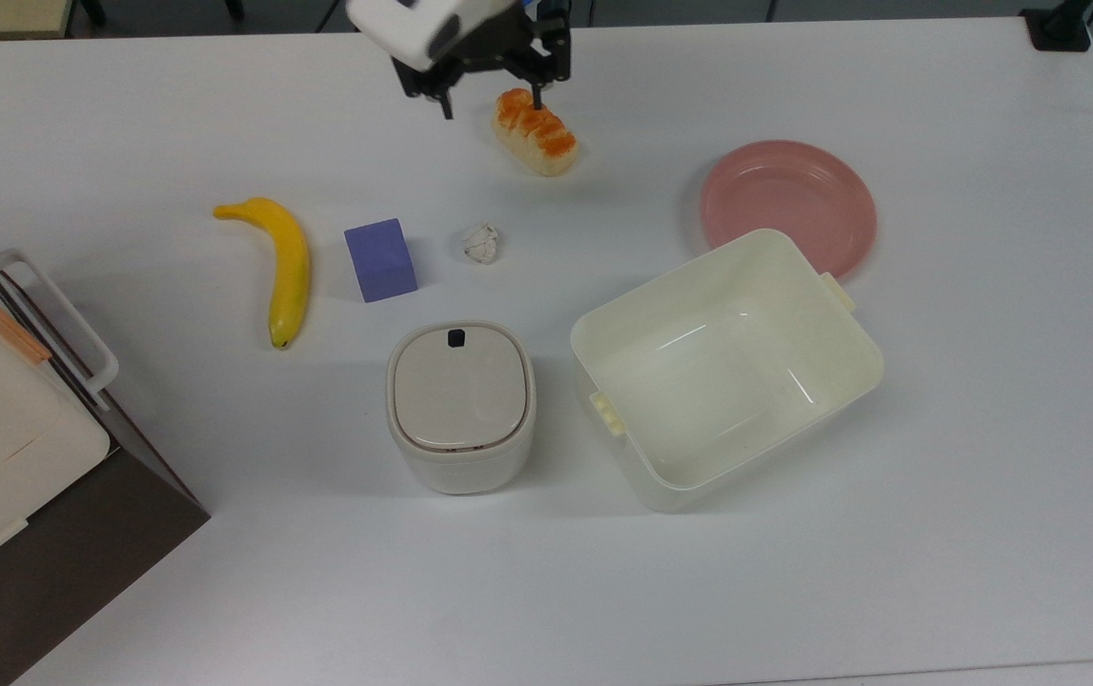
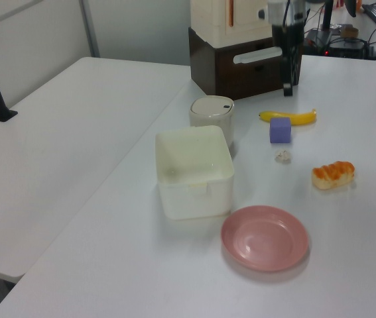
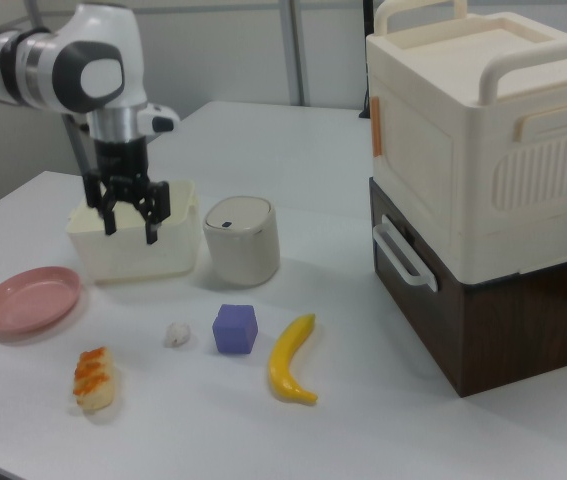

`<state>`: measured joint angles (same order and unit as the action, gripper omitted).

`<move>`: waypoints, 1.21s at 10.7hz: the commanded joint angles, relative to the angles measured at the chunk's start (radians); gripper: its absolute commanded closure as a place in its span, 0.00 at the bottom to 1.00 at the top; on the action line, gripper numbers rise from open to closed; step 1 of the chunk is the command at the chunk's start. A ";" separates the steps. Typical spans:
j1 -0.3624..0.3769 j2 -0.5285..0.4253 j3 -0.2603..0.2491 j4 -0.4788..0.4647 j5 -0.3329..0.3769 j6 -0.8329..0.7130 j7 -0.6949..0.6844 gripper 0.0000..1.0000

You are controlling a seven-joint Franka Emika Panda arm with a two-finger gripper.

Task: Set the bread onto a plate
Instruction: 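Move the gripper over the glazed bread roll and lower onto it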

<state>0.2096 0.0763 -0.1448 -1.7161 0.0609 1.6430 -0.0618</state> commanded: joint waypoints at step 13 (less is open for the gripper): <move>0.224 -0.178 -0.007 -0.647 -0.205 0.398 -0.270 0.17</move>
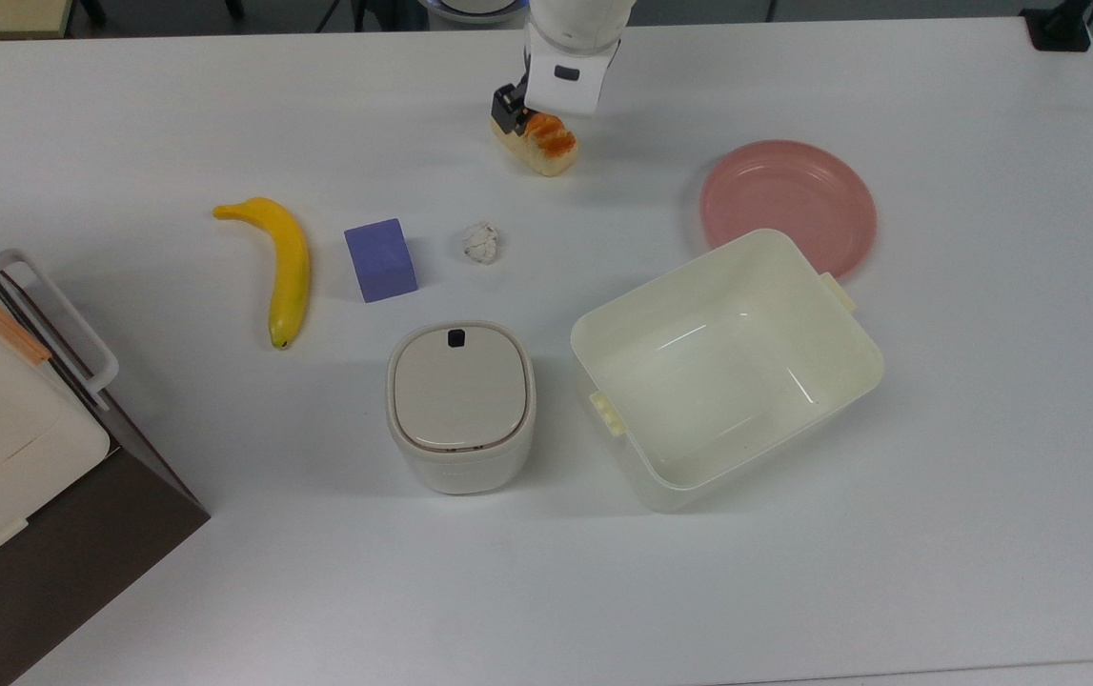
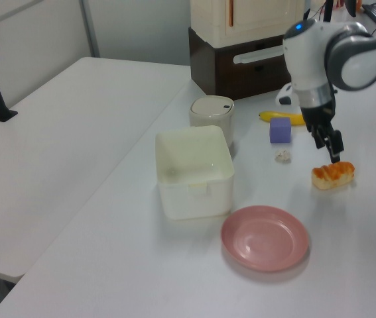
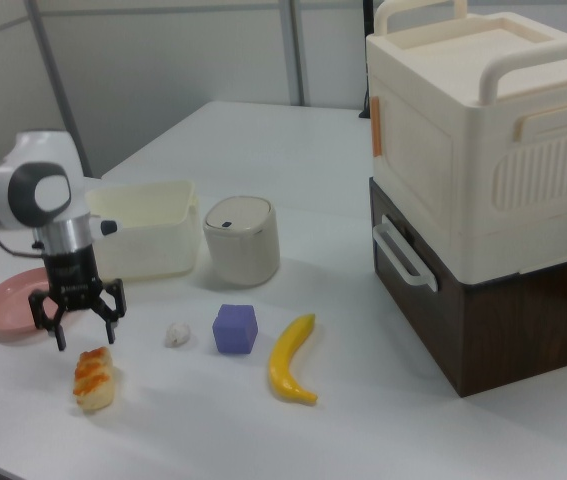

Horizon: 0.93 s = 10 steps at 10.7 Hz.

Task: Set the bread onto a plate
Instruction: 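Close the gripper on the bread roll and lift it, then carry the bread roll over the pink plate and lower it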

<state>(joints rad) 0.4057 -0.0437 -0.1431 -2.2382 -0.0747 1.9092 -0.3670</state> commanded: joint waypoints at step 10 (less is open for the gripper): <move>0.045 -0.012 -0.013 0.068 -0.096 0.009 0.088 0.54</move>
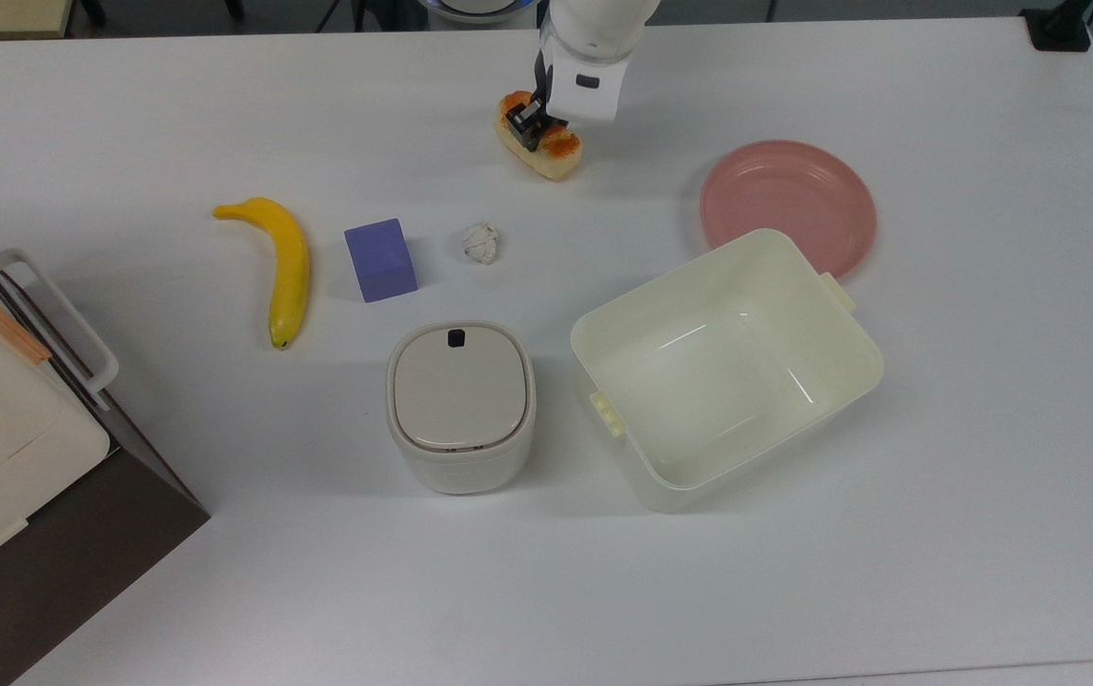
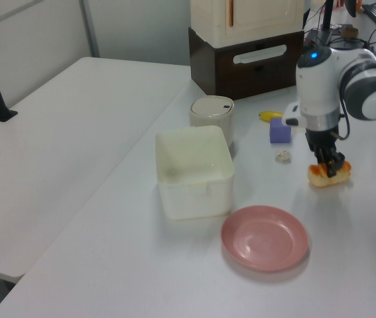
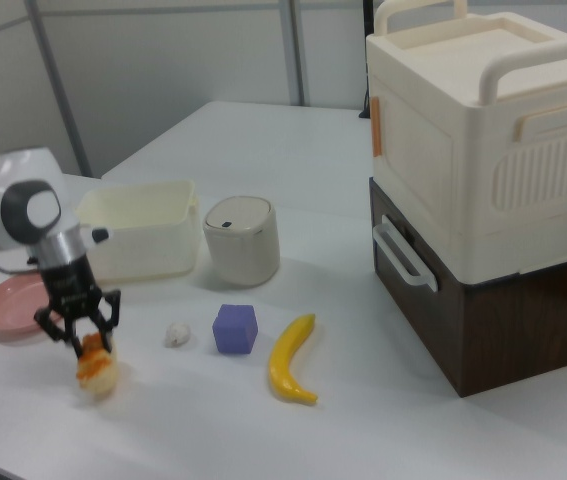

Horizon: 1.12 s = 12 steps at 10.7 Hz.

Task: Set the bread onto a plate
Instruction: 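Carry the bread roll over the pink plate and lower it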

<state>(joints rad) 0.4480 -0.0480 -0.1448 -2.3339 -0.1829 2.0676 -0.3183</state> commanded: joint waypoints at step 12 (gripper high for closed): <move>0.336 0.439 0.005 0.703 0.233 -0.192 0.861 0.00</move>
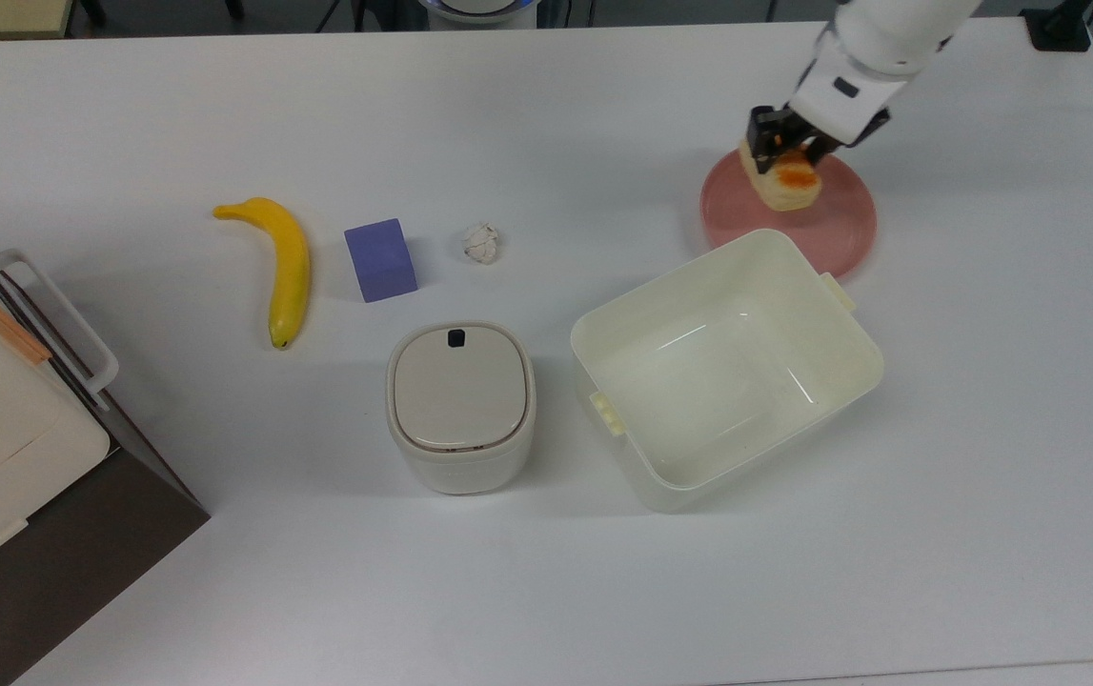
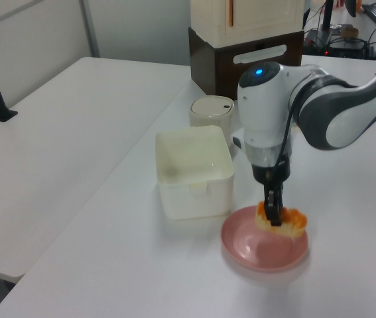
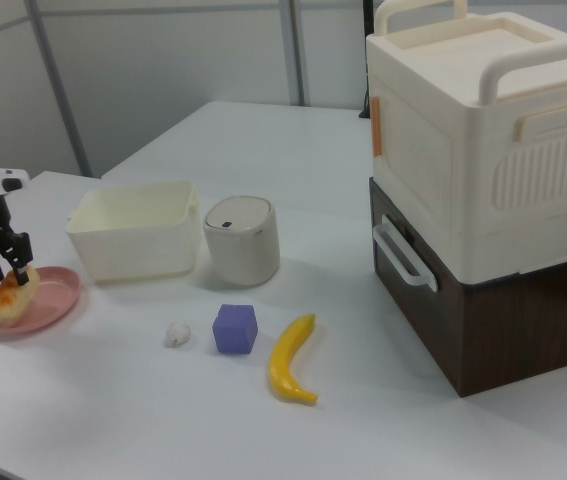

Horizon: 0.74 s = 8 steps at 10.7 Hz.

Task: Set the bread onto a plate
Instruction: 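Open the gripper to release the roll and raise away from the plate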

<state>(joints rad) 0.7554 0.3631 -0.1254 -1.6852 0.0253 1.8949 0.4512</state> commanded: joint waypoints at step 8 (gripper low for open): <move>-0.224 -0.320 -0.037 -0.013 -0.042 -0.252 -0.112 0.00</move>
<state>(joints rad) 0.6853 0.2067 -0.1628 -1.6158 -0.0131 1.6773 0.4286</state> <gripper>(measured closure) 0.000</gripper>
